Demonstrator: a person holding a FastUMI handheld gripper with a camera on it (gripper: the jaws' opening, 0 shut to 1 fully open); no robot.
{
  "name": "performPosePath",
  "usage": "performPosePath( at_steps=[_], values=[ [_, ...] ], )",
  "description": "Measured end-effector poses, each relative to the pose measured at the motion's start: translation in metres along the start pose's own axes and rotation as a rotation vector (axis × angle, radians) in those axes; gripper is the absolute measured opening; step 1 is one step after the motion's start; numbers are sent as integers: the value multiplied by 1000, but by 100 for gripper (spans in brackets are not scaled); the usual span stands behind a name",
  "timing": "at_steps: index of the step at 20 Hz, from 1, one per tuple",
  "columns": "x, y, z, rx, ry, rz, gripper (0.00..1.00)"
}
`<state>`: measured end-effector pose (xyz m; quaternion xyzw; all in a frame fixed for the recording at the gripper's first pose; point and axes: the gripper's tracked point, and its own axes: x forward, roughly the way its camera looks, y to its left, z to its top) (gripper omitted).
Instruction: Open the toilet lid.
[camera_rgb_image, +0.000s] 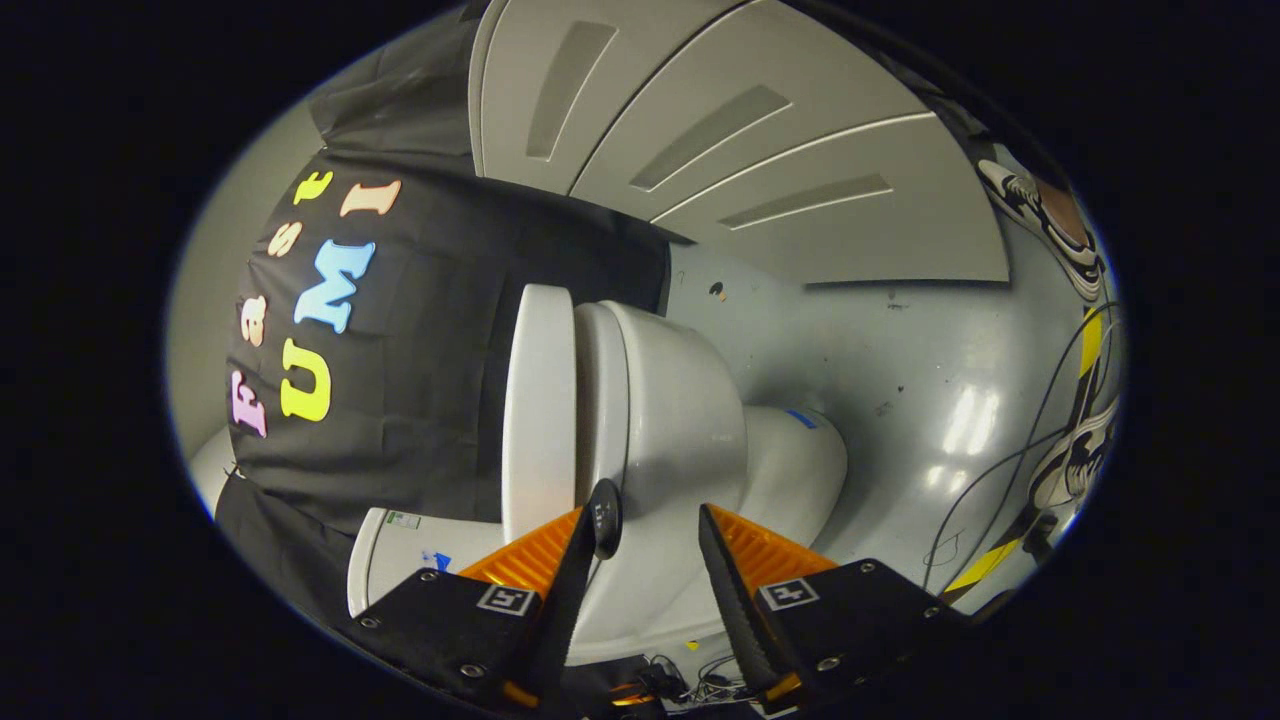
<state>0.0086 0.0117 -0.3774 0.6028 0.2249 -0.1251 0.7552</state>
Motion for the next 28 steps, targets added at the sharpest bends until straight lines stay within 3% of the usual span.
performPosePath(
  at_steps=[4,7,10,14,17,24,28],
  values=[
    [14,10,-8,3,8,60,52],
    [11,8,-3,28,-12,60,37],
    [11,14,-8,-8,-12,58,15],
    [7,21,-4,-30,-17,38,0],
    [4,28,-8,-162,-22,-8,0],
    [-26,123,-5,-362,-75,86,0],
    [-41,181,-26,-642,-58,86,0]
  ],
)
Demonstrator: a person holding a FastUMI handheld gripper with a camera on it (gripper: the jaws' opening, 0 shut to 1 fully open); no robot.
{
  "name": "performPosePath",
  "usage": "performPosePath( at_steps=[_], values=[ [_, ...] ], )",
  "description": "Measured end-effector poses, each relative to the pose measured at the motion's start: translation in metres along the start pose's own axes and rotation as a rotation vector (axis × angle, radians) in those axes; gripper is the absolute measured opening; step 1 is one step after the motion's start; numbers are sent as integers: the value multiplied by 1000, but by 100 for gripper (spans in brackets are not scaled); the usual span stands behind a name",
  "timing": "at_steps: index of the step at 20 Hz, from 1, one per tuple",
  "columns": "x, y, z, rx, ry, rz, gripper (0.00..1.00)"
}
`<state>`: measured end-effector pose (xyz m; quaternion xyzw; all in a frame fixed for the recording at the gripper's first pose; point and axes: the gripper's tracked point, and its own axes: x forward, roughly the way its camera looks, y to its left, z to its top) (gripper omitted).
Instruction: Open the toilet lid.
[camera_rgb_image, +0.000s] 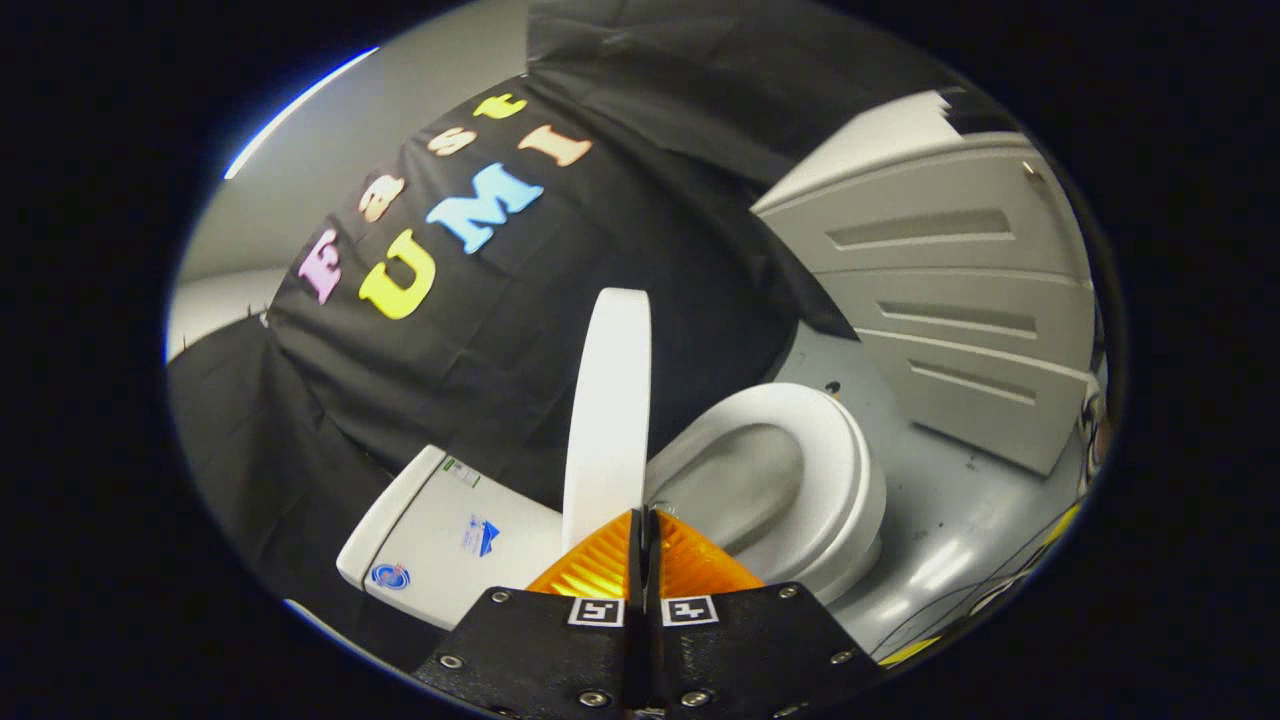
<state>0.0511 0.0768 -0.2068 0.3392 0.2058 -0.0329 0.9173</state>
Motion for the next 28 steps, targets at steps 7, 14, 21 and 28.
performPosePath(
  at_steps=[7,14,21,28],
  values=[
    [-7,42,13,-214,0,-15,0],
    [-11,86,15,-303,-35,19,0],
    [-12,125,11,-438,-57,47,0],
    [-11,173,3,-548,-94,63,0]
  ],
)
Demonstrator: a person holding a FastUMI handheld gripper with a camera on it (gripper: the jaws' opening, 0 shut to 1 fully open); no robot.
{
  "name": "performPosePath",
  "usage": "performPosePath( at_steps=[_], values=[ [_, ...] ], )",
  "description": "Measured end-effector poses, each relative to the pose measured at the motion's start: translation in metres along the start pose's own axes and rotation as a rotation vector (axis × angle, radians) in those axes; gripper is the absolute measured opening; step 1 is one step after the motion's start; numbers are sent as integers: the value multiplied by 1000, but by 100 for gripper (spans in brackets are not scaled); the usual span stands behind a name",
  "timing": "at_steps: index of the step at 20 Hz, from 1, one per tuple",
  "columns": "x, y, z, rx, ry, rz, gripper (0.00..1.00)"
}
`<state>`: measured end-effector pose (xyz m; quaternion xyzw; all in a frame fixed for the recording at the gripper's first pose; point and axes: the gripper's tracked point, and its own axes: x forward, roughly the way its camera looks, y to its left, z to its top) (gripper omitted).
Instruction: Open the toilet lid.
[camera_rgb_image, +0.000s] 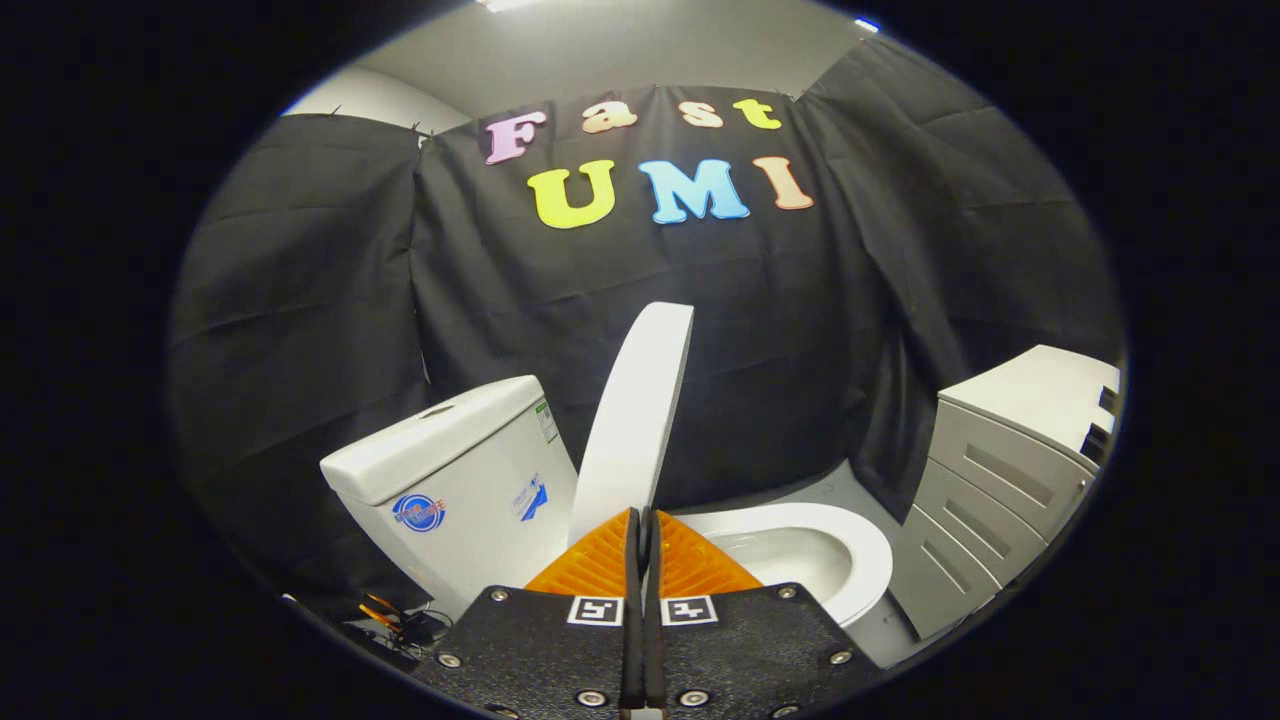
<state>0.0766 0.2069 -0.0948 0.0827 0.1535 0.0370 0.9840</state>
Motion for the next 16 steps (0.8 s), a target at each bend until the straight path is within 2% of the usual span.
performPosePath(
  at_steps=[16],
  values=[
    [16,108,12,-188,-69,34,0]
  ],
)
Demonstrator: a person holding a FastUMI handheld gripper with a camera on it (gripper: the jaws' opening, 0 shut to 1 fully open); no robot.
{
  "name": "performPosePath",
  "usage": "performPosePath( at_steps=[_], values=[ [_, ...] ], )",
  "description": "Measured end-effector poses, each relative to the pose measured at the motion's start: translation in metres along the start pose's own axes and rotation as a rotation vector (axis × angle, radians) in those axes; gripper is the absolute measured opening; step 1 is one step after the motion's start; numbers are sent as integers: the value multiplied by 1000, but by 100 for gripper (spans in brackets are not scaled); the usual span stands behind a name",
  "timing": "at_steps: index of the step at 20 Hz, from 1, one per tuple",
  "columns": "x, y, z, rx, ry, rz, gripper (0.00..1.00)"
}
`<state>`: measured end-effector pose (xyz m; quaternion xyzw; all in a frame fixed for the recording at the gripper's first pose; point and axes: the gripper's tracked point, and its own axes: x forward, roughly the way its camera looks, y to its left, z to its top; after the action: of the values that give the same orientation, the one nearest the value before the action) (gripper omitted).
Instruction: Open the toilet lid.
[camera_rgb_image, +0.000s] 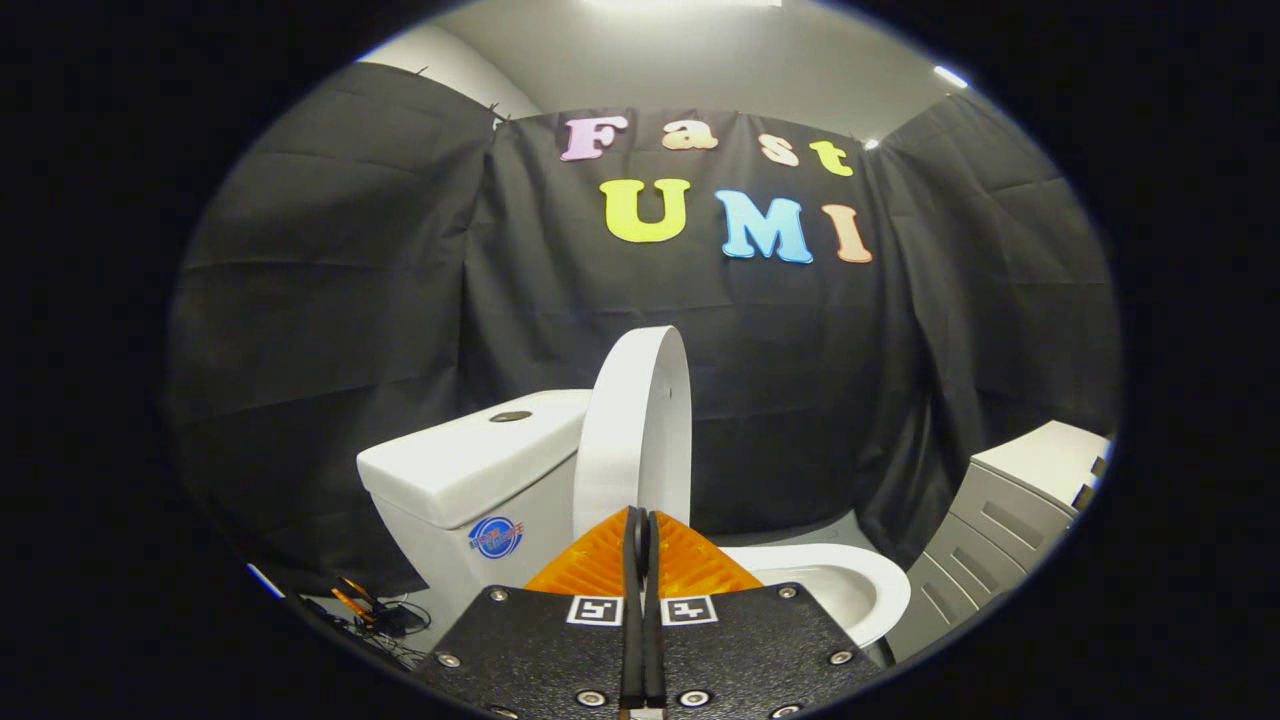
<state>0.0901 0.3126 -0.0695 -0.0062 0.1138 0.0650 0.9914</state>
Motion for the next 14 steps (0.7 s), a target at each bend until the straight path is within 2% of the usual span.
performPosePath(
  at_steps=[3,7,14],
  values=[
    [2,16,0,-10,-16,-1,0],
    [7,41,0,-114,-39,-21,0],
    [12,62,-4,-171,-37,-98,0]
  ],
)
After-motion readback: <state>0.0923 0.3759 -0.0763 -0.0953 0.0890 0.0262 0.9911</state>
